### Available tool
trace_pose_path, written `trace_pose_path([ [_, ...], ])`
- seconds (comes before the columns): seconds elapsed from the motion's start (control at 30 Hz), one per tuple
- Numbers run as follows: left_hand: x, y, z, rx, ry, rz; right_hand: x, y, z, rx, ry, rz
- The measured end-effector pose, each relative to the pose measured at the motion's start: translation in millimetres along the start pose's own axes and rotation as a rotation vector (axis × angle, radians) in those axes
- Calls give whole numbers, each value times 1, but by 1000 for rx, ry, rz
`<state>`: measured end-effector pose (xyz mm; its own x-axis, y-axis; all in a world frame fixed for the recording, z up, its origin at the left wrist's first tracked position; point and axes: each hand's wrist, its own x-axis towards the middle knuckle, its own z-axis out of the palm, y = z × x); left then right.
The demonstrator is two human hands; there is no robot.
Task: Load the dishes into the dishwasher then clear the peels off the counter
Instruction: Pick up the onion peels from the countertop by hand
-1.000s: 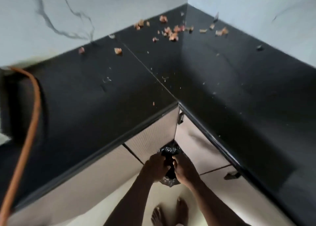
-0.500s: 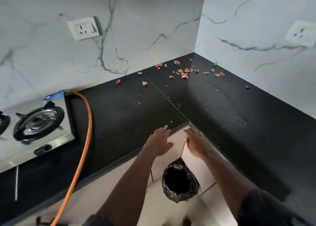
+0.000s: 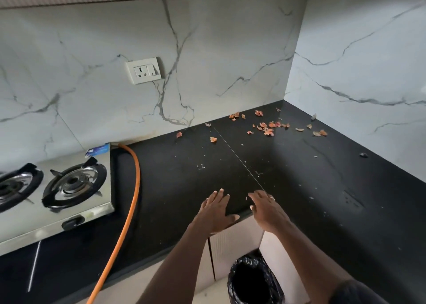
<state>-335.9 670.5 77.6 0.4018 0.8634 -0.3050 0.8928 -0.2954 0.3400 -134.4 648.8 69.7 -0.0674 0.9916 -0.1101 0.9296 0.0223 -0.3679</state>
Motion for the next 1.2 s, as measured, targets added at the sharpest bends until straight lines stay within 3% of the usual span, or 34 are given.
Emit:
trace_pose_path([
  [0.27,68,-8,-22,-66,18,-137,97,36,-10,19,-23,-77],
  [0.57,101,-20,-36,-204,149,-332,179,54,-25,-34,-123,-197],
  [1.0,149,-73,-66,-211,230,-371,307,-26,-27,-133,-169,-336],
  [1.2,181,-102,-86,-479,364,-448,356,-50,-18,-169,-146,-312],
])
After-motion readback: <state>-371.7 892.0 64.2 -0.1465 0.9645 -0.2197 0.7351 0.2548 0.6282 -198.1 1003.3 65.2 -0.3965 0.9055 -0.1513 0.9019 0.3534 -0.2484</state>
